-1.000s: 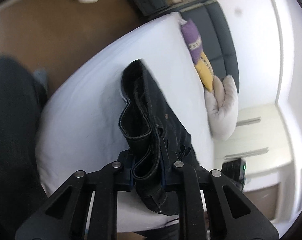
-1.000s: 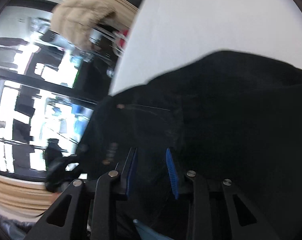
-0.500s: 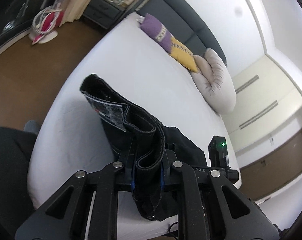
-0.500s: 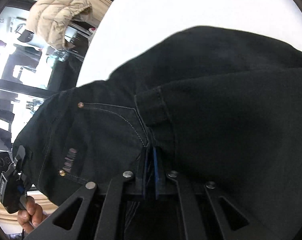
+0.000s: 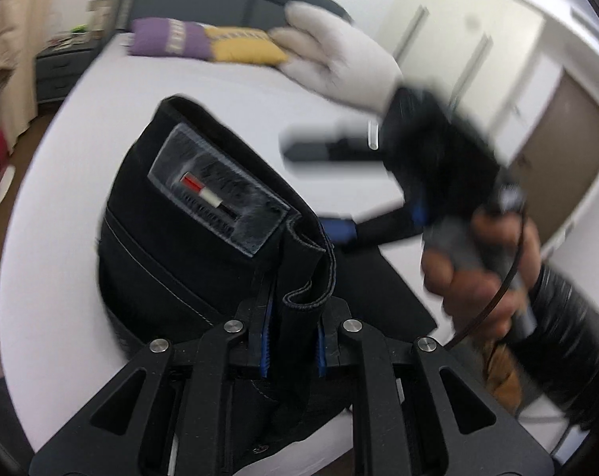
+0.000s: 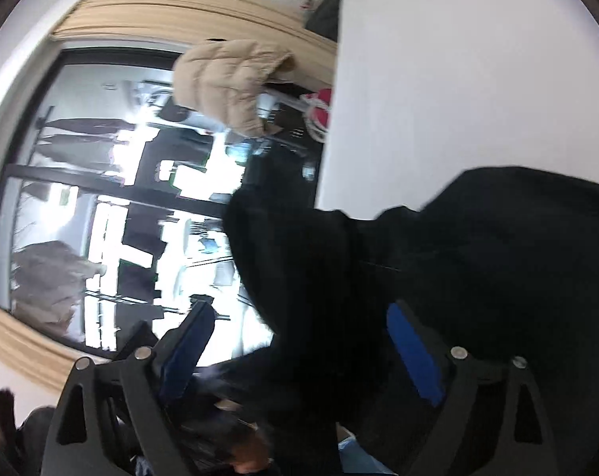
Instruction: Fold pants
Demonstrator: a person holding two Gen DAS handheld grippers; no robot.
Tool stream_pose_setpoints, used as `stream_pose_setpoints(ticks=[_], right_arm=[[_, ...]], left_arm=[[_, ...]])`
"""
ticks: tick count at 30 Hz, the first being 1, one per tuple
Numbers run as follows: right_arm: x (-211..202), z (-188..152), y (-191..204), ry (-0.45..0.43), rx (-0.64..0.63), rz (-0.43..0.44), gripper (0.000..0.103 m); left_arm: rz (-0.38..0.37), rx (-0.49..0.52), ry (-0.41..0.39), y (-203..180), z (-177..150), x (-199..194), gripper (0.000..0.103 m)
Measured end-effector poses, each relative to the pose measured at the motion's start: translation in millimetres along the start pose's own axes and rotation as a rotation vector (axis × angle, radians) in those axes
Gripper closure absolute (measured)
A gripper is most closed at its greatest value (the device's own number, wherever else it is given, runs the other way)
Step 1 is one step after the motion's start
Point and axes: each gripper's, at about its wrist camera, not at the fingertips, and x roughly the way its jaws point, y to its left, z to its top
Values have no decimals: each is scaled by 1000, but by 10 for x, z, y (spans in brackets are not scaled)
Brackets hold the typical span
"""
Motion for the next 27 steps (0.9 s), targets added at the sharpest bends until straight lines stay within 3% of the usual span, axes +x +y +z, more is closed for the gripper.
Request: stream_pose_setpoints(ticks=[2, 5, 7, 9, 10, 13, 19, 27], right_arm=[[-94, -38, -28, -19, 1, 36, 3], [-17, -63, -79, -4, -11, -92, 3], [31, -40, -201, 29, 8, -119, 31], [44, -18, -317, 49, 35, -145, 48], [45, -16, -346, 44, 37, -151, 62], [-59, -25, -397, 14, 27, -186, 78], [-387, -60, -465, -33, 14, -276, 87], [-906, 10, -709, -34, 49, -356, 87]], left_arm=[[3, 26, 38, -119, -24, 182, 88], [19, 84, 79, -337, 10, 444, 88], [26, 123, 96, -425, -25, 542, 88], [27, 151, 117, -522, -13, 660, 88], [25, 161, 129, -563, -5, 723, 88], [9, 171, 154, -571, 97, 940, 88], [-55, 215, 180, -860, 203, 1354, 88], [-114, 283, 209, -1454, 401, 1909, 88]])
